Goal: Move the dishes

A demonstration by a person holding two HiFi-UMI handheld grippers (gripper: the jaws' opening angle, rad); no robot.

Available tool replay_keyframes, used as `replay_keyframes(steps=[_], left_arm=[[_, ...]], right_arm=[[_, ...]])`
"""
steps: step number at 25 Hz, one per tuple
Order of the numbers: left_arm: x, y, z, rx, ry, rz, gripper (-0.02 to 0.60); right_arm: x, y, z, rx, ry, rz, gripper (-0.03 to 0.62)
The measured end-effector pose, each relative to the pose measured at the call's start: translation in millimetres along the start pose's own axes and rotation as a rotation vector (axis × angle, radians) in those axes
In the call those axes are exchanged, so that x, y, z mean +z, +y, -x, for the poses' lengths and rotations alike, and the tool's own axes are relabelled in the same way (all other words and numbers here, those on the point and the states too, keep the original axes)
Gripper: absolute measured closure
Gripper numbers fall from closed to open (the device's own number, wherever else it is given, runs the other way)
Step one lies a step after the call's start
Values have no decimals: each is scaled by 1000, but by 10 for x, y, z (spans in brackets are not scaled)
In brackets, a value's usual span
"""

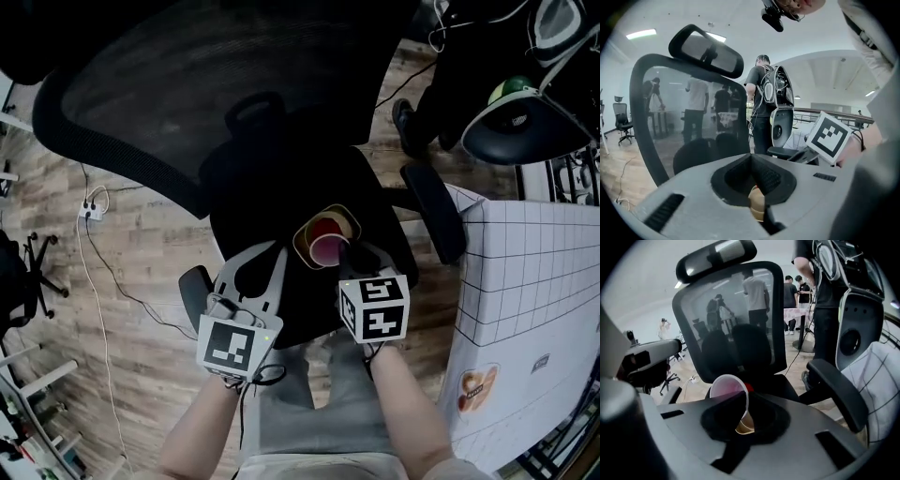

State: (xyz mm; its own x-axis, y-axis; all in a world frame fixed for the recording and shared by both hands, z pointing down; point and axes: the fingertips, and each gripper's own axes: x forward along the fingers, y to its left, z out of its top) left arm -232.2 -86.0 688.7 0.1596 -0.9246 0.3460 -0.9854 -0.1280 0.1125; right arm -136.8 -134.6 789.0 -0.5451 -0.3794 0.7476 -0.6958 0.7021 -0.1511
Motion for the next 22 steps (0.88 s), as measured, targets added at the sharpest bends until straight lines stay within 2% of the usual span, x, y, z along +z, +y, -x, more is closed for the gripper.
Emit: replay_keyframes(steps=[5, 11, 14, 17, 22], left_arm=[[874, -135, 329, -15, -95, 21, 568], [1704, -356, 698, 0, -221, -53, 568], [2083, -416, 866, -9, -250, -46, 568], [2440, -516, 1052, -25, -269, -45, 568], [3059, -833, 1361, -62, -352, -127, 568]], right_arm=[[691, 85, 868, 33, -101, -43, 562], [1441, 168, 1850, 67, -284, -39, 562], [1793, 260, 2286, 63, -343, -24, 562], [2024, 358, 2672, 60, -380, -22, 562], [2276, 467, 3311, 66, -468, -1, 561]])
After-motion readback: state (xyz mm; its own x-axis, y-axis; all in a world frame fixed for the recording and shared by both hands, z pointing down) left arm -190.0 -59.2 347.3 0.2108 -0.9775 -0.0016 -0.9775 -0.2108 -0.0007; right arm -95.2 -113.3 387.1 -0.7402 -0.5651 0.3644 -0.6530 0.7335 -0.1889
